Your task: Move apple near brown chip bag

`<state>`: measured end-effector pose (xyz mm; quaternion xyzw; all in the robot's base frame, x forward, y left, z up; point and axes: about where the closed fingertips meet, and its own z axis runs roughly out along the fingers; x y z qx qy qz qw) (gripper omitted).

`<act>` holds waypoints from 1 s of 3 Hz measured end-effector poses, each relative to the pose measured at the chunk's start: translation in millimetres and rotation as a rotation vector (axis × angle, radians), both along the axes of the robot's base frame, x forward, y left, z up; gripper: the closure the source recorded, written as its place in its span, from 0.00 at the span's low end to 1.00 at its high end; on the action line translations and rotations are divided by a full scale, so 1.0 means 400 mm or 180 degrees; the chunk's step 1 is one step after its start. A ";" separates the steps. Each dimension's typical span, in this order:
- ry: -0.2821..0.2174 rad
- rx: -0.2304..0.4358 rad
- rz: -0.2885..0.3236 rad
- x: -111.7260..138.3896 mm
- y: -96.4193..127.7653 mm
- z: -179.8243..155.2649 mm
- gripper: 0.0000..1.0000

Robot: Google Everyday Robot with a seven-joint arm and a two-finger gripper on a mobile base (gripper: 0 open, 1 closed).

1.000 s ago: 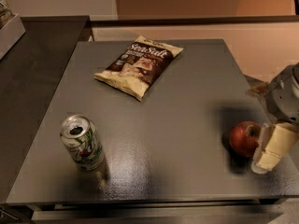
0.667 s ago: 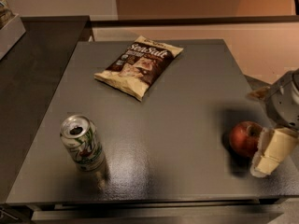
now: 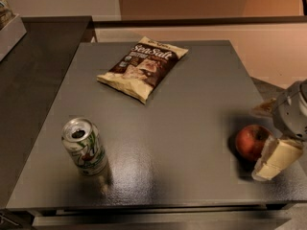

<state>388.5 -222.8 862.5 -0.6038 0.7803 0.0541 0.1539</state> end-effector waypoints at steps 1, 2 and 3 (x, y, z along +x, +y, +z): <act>0.0003 0.0032 0.0006 -0.004 -0.001 -0.005 0.40; -0.0007 0.0064 0.0009 -0.001 -0.001 -0.002 0.64; -0.0164 0.0115 0.0034 0.041 0.031 0.061 0.95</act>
Offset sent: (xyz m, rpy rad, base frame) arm 0.0017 -0.0019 -0.0017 0.0352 0.0005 0.0029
